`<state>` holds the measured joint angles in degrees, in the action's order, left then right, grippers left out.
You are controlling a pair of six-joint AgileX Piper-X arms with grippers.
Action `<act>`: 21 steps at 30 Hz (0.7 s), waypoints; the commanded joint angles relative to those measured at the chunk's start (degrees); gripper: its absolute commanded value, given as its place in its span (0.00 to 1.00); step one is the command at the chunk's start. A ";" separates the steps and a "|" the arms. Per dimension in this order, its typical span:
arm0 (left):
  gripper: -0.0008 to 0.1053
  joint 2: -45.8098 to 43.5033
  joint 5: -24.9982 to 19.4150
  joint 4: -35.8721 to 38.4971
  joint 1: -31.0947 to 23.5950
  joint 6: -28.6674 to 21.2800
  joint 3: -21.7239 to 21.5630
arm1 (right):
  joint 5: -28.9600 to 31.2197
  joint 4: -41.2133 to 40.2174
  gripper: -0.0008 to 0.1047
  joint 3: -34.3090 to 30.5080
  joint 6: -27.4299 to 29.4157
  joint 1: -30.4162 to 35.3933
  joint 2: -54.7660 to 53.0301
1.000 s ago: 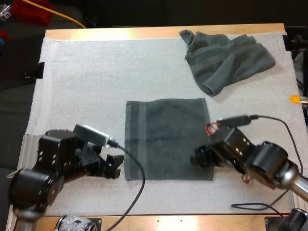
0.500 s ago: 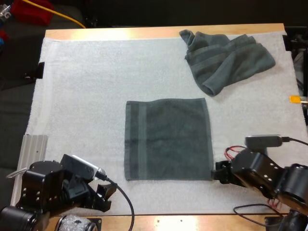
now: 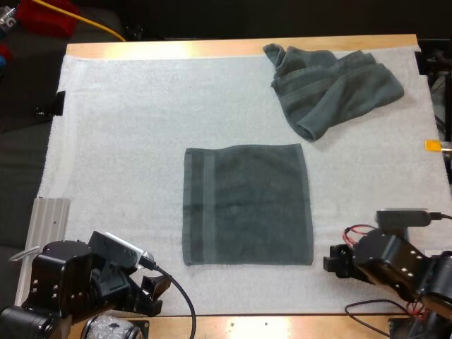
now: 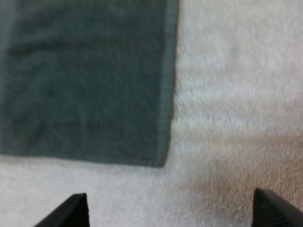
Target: Pick towel from pile, fold and stack
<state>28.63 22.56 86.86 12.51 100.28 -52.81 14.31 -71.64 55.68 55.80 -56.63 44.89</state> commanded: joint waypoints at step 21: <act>0.64 -0.33 2.56 0.38 -0.05 0.23 -0.37 | -28.55 37.88 0.65 -27.73 -2.74 14.98 -0.12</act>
<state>28.63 24.78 86.86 12.51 100.28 -52.81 -12.67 -34.66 28.13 53.25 -41.98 44.89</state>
